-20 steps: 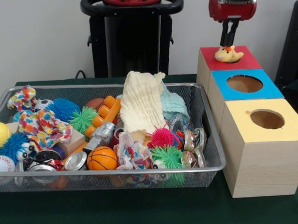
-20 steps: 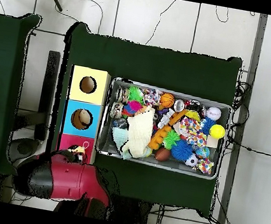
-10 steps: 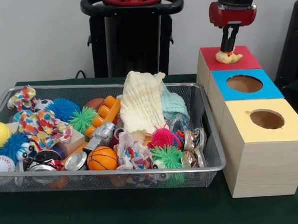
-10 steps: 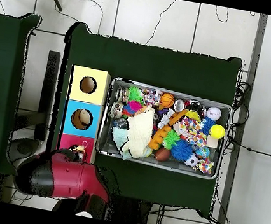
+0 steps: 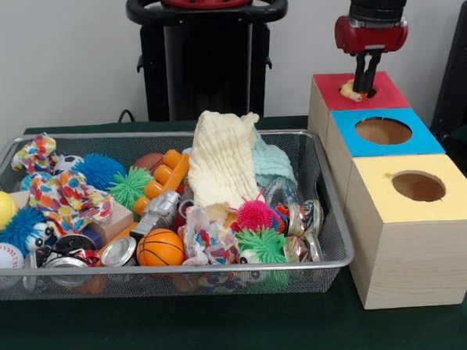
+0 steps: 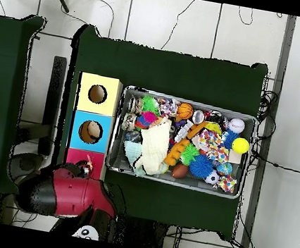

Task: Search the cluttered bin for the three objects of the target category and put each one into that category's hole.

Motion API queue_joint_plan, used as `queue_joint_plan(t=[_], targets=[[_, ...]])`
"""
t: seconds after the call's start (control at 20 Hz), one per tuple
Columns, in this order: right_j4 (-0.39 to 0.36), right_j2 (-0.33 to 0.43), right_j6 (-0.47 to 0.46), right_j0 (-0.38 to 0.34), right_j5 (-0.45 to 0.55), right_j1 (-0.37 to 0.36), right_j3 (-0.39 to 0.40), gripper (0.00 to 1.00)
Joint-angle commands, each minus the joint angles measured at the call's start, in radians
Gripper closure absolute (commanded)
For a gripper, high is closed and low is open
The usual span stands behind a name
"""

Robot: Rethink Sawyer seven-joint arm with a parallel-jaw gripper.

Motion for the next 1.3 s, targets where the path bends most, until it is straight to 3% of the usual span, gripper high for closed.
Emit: queue_joint_plan(t=[0.05, 0.65, 1.05, 1.2, 1.3], targets=[[0.030, 0.021, 0.210, -0.013, -0.055, 0.087, -0.042, 1.00], [0.030, 0.037, 0.172, -0.039, 0.045, 0.019, -0.013, 1.00], [0.079, 0.086, 0.098, -0.097, 0.365, -0.292, 0.059, 1.00], [0.078, 0.076, 0.062, -0.111, 0.450, -0.352, 0.057, 1.00], [0.025, 0.029, 0.039, -0.110, 0.492, -0.357, 0.022, 1.00]])
